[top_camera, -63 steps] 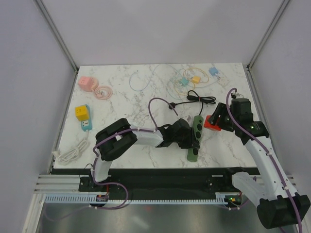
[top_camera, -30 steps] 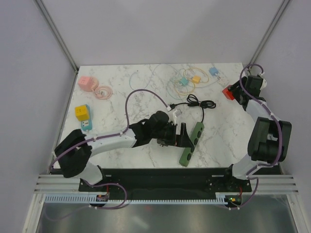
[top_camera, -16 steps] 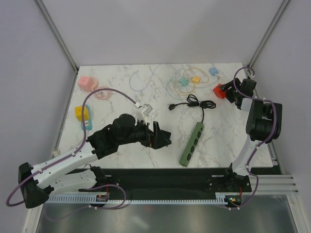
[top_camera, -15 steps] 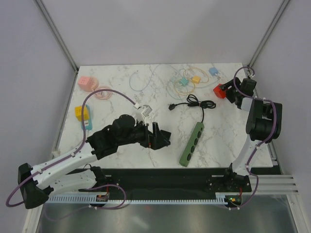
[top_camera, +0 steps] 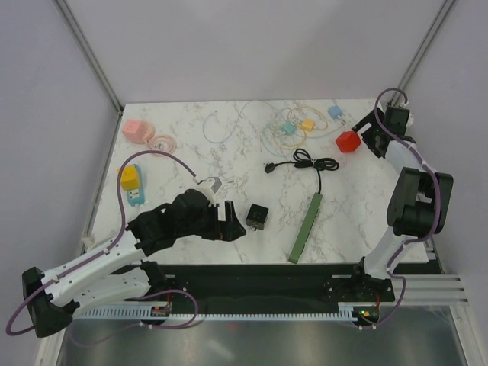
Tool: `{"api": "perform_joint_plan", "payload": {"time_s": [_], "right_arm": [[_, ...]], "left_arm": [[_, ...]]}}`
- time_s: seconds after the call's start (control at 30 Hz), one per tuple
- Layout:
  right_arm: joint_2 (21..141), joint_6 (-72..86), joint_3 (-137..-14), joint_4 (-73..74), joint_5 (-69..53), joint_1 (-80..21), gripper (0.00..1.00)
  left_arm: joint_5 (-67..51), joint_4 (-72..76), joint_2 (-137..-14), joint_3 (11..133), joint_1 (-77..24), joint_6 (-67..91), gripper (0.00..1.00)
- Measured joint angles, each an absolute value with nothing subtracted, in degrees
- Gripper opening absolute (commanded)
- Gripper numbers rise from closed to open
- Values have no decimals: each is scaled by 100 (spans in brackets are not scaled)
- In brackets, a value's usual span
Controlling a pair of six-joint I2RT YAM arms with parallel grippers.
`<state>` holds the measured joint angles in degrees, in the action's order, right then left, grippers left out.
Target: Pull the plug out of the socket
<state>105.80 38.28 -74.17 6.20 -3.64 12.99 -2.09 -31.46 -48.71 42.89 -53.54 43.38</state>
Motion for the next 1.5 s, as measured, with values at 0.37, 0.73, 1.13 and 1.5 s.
{"api": "perform_joint_plan", "payload": {"time_s": [0.37, 0.73, 1.13, 1.5], "right_arm": [[8003, 3566, -5760, 843, 19, -572, 98], [7397, 3483, -4729, -93, -537, -3483, 98], [7223, 3044, -4532, -499, -1081, -3734, 98], [6849, 2755, -4412, -727, -1472, -3734, 98]], "left_arm": [[56, -4176, -5347, 4630, -3787, 4200, 100], [657, -4783, -7109, 6156, -1330, 3131, 100], [1083, -3667, -7470, 6143, 648, 1599, 100], [1446, -2434, -7979, 6090, 1076, 919, 100]]}}
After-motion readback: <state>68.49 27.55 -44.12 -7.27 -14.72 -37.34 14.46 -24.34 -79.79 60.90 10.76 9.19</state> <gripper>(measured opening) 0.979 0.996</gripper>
